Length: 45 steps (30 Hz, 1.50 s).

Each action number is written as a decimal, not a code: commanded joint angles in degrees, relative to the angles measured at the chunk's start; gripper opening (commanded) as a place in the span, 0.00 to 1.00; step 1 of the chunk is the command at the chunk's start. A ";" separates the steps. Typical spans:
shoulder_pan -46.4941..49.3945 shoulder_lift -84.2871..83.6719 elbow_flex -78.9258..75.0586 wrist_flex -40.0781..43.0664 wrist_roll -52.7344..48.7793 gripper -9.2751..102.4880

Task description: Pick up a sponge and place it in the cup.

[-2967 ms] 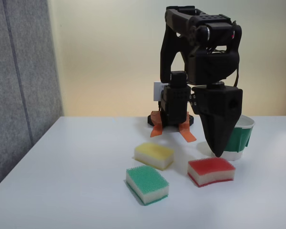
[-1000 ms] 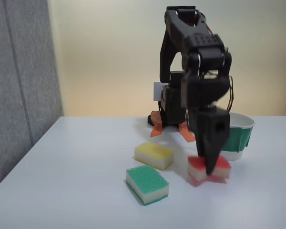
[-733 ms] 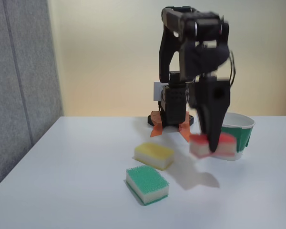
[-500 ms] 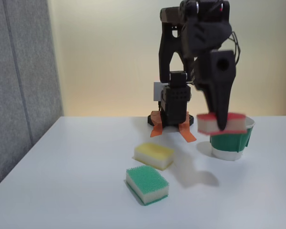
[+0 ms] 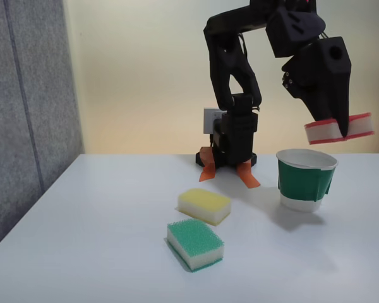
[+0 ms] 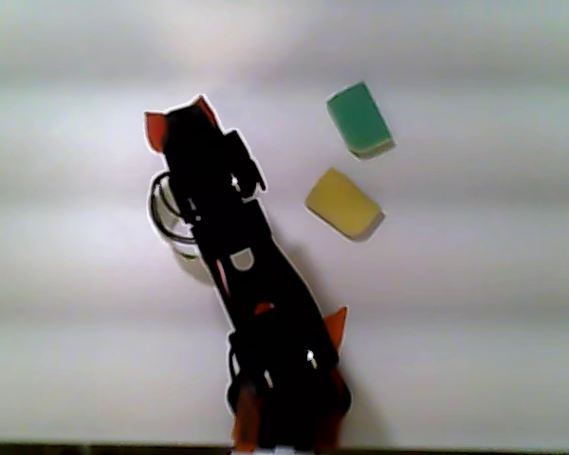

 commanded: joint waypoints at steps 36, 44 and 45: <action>-7.82 11.69 13.10 7.38 -16.88 0.10; -7.29 14.94 14.94 9.05 -15.12 0.30; -7.21 14.94 14.59 9.40 -14.85 0.32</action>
